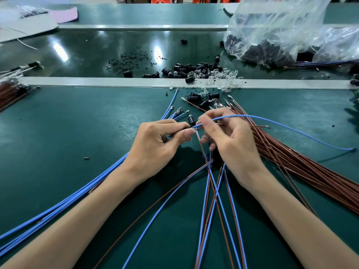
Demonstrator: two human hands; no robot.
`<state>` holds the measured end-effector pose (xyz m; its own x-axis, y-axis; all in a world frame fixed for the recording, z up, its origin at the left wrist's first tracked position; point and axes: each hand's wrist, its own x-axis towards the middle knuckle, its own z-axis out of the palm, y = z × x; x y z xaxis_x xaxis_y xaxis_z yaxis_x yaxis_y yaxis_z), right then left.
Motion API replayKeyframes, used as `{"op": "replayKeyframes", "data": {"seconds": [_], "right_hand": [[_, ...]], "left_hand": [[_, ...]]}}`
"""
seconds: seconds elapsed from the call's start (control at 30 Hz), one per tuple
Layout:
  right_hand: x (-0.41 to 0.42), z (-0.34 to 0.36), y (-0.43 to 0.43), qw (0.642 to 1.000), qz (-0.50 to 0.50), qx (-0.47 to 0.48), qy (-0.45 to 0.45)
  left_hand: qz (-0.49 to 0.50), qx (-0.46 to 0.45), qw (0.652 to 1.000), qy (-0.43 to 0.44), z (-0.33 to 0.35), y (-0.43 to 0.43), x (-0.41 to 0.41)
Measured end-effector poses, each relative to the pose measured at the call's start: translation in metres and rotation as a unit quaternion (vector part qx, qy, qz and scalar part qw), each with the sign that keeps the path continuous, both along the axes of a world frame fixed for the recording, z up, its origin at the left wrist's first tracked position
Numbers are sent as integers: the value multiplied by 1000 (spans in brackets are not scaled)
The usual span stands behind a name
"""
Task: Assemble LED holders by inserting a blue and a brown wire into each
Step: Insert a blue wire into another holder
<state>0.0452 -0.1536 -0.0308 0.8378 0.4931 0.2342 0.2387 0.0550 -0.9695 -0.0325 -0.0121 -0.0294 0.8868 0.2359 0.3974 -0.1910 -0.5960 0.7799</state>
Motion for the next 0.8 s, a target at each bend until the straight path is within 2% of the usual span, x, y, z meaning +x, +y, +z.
{"op": "replayKeyframes", "data": {"seconds": [0.07,0.13,0.27,0.33,0.5,0.63,0.8], "right_hand": [[2,2,0,997,-4,53,59],[2,3,0,996,-26,60,66],[0,2,1,998,-26,-26,-43],[-2,2,0,998,-16,-34,-57],[1,3,0,999,-22,32,27],[0,0,1,996,-40,-49,-56],[1,0,-1,992,-34,-73,-97]], "left_hand": [[8,-1,1000,-3,0,0,0],[6,4,1000,-7,0,0,0],[-10,28,999,-20,-2,0,0],[-9,32,999,-31,-3,0,1],[20,46,997,-51,-5,2,3],[33,92,993,-61,-8,3,3],[43,142,987,-66,-9,3,3]]}}
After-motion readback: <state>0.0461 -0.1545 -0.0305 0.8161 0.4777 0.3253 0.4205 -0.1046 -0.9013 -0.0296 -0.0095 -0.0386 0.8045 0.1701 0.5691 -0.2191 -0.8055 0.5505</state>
